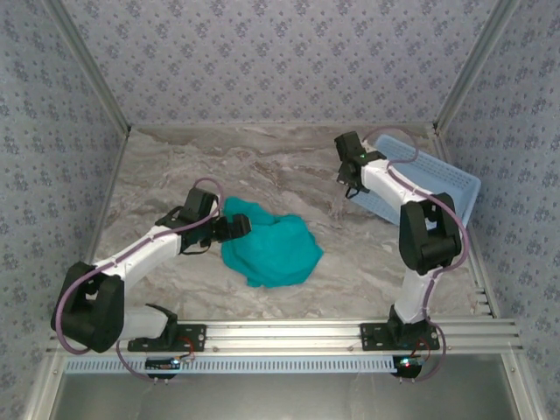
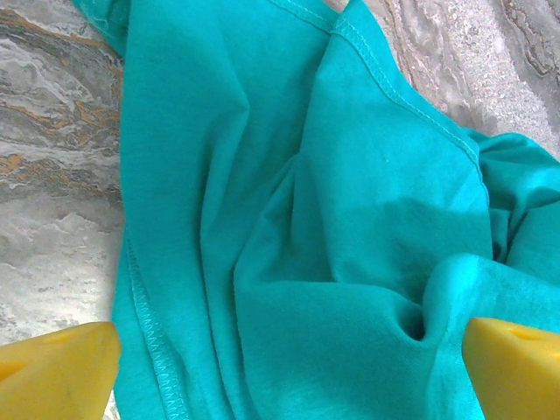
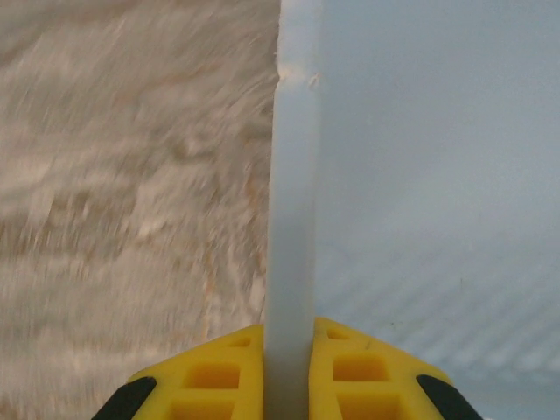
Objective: Fold the inside-out t-shirt
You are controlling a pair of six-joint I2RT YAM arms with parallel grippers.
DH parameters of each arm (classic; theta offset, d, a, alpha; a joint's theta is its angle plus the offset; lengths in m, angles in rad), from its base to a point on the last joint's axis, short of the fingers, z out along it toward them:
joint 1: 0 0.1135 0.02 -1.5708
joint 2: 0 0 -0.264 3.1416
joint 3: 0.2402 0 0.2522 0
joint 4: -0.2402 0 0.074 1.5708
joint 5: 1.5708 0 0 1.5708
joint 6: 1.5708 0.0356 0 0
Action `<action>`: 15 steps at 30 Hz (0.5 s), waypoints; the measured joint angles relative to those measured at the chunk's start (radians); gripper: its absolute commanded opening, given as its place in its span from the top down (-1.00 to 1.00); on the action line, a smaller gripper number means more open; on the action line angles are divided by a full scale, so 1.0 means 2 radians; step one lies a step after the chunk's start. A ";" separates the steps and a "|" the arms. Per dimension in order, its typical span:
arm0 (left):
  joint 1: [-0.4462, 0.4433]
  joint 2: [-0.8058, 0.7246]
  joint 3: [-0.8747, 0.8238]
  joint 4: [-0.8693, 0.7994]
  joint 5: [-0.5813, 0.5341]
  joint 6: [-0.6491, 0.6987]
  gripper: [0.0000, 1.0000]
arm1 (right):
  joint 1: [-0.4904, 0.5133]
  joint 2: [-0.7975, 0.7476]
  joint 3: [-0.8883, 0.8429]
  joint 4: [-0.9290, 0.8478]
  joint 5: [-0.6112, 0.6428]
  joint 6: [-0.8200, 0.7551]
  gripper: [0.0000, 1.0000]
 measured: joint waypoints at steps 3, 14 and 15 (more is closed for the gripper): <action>0.000 0.000 0.000 0.000 0.002 0.000 -0.99 | -0.006 0.038 0.057 -0.023 0.025 0.077 0.93; -0.002 -0.005 0.000 0.000 0.005 0.000 -1.00 | -0.077 0.200 0.300 -0.083 0.050 0.210 0.62; -0.002 -0.006 0.000 -0.001 0.005 0.000 -1.00 | -0.088 0.207 0.312 -0.084 0.050 0.212 0.39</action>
